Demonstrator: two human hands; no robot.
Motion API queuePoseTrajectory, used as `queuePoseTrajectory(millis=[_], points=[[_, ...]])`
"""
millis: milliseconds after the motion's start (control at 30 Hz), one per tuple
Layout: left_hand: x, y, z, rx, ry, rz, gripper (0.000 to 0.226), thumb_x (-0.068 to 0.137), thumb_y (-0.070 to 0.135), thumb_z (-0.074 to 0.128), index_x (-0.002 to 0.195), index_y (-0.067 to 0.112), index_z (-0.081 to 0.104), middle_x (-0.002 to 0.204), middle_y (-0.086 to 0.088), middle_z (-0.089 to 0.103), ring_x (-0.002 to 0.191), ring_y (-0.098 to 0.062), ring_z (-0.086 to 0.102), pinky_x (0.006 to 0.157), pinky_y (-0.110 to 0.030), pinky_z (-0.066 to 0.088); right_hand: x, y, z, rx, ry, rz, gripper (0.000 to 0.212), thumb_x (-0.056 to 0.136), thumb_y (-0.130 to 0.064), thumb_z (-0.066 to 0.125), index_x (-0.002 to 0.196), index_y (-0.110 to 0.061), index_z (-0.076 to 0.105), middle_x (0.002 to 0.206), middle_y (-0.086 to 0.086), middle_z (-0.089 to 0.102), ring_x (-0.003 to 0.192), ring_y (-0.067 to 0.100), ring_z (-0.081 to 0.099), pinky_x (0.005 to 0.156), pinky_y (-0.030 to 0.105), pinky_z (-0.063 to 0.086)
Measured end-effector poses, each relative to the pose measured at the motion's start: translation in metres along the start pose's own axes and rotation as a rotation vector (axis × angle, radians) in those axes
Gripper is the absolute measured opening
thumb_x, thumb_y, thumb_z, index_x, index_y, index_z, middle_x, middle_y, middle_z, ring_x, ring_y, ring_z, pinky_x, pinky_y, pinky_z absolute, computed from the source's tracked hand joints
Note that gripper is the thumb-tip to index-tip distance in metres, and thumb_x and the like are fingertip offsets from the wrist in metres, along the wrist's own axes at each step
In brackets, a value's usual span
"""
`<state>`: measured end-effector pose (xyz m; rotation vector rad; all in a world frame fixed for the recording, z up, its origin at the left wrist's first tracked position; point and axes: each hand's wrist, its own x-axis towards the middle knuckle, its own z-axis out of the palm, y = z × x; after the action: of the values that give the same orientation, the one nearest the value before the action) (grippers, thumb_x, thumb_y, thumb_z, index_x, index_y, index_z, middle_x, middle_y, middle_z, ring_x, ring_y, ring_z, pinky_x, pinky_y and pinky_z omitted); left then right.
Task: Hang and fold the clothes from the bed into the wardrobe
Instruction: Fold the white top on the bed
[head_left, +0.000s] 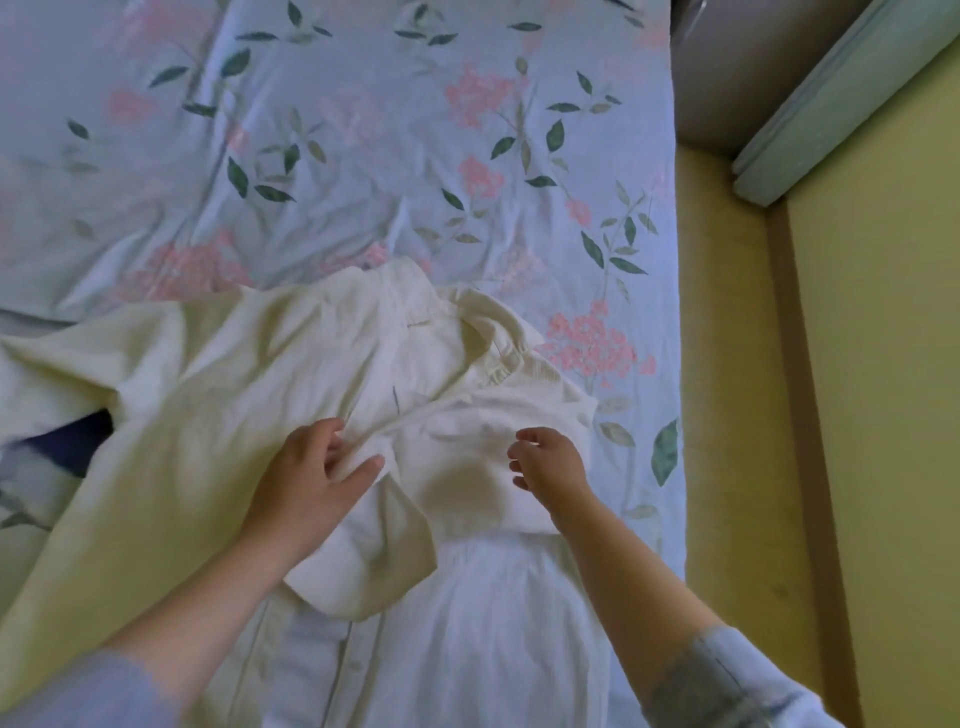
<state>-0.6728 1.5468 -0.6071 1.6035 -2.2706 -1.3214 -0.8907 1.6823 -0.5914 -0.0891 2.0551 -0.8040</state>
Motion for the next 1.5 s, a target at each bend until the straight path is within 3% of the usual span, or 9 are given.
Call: queuePoseTrajectory(millis=[100, 233, 433, 567, 833, 1033, 1167, 1333, 1500], points=[[0.009, 0.005, 0.004, 0.107, 0.007, 0.026, 0.07, 0.074, 0.056, 0.072, 0.131, 0.023, 0.05, 0.112, 0.004, 0.046, 0.098, -0.017, 0.055, 0.092, -0.037, 0.048, 0.018, -0.013, 0.002, -0.094, 0.197, -0.162, 0.035, 0.096, -0.016, 0.046, 0.128, -0.01, 0.058, 0.106, 0.003, 0.067, 0.082, 0.014, 0.06, 0.068, 0.025, 0.048], [0.024, 0.011, 0.008, 0.126, -0.014, 0.073, 0.065, 0.07, 0.058, 0.074, 0.125, 0.029, 0.056, 0.105, 0.006, 0.041, 0.092, -0.013, 0.052, 0.091, -0.032, 0.047, 0.055, -0.038, 0.007, -0.203, 0.237, -0.174, 0.048, 0.096, -0.024, 0.047, 0.14, -0.005, 0.045, 0.131, 0.012, 0.059, 0.113, 0.026, 0.058, 0.087, 0.031, 0.045], [0.037, 0.006, 0.017, 0.142, -0.081, 0.067, 0.035, 0.068, 0.06, 0.075, 0.092, 0.035, 0.067, 0.098, 0.014, 0.036, 0.091, -0.009, 0.047, 0.083, -0.024, 0.042, 0.091, -0.061, 0.019, -0.012, 0.084, -0.062, 0.03, 0.086, -0.016, 0.053, 0.057, -0.012, 0.059, 0.051, -0.003, 0.062, 0.046, 0.012, 0.047, 0.049, 0.025, 0.037], [0.043, 0.003, 0.018, 0.089, -0.094, 0.035, 0.016, 0.073, 0.048, 0.076, 0.079, 0.036, 0.067, 0.099, 0.015, 0.037, 0.089, -0.008, 0.049, 0.079, -0.023, 0.041, 0.098, -0.09, 0.037, 0.084, 0.037, -0.261, 0.024, 0.089, -0.017, 0.056, 0.072, -0.013, 0.072, 0.061, -0.006, 0.07, 0.051, 0.007, 0.058, 0.052, 0.022, 0.044], [0.061, 0.003, 0.016, 0.087, -0.136, -0.023, 0.021, 0.078, 0.037, 0.073, 0.061, 0.028, 0.063, 0.091, 0.007, 0.047, 0.068, -0.008, 0.053, 0.058, -0.019, 0.034, 0.12, -0.087, 0.051, -0.485, 0.0, -0.496, 0.042, 0.099, -0.022, 0.048, 0.14, -0.018, 0.052, 0.141, 0.003, 0.054, 0.13, 0.022, 0.049, 0.105, 0.031, 0.038], [0.078, 0.001, 0.012, 0.0, -0.249, -0.049, 0.029, 0.068, 0.046, 0.079, 0.056, 0.022, 0.066, 0.069, 0.001, 0.046, 0.05, -0.01, 0.044, 0.049, -0.02, 0.032, 0.123, -0.079, 0.03, -0.163, 0.064, -0.362, 0.05, 0.095, -0.045, 0.048, 0.095, -0.002, 0.073, 0.088, 0.006, 0.073, 0.09, 0.026, 0.067, 0.074, 0.034, 0.05], [0.083, 0.01, 0.005, -0.143, -0.22, -0.016, 0.055, 0.054, 0.074, 0.068, 0.058, 0.019, 0.066, 0.057, 0.006, 0.047, 0.049, -0.007, 0.043, 0.052, -0.022, 0.033, 0.127, -0.077, 0.022, -0.18, 0.53, -0.375, 0.05, 0.09, -0.046, 0.047, 0.056, -0.009, 0.049, 0.054, -0.004, 0.043, 0.05, 0.015, 0.04, 0.051, 0.028, 0.029], [0.108, 0.029, 0.014, -0.012, -0.154, 0.021, 0.029, 0.071, 0.055, 0.074, 0.08, 0.029, 0.067, 0.098, 0.0, 0.059, 0.081, -0.008, 0.058, 0.074, -0.026, 0.045, 0.146, -0.084, 0.023, -0.308, 0.368, -0.36, 0.049, 0.087, -0.041, 0.065, 0.126, -0.015, 0.051, 0.114, 0.003, 0.055, 0.108, 0.021, 0.053, 0.083, 0.034, 0.046], [0.118, 0.041, 0.031, 0.271, -0.275, 0.008, 0.052, 0.069, 0.075, 0.063, 0.092, 0.029, 0.064, 0.105, 0.004, 0.048, 0.101, -0.015, 0.05, 0.094, -0.032, 0.044, 0.163, -0.087, 0.033, -0.282, 0.192, -0.335, 0.063, 0.089, -0.041, 0.067, 0.14, -0.012, 0.044, 0.118, 0.009, 0.058, 0.111, 0.025, 0.056, 0.085, 0.03, 0.045]])
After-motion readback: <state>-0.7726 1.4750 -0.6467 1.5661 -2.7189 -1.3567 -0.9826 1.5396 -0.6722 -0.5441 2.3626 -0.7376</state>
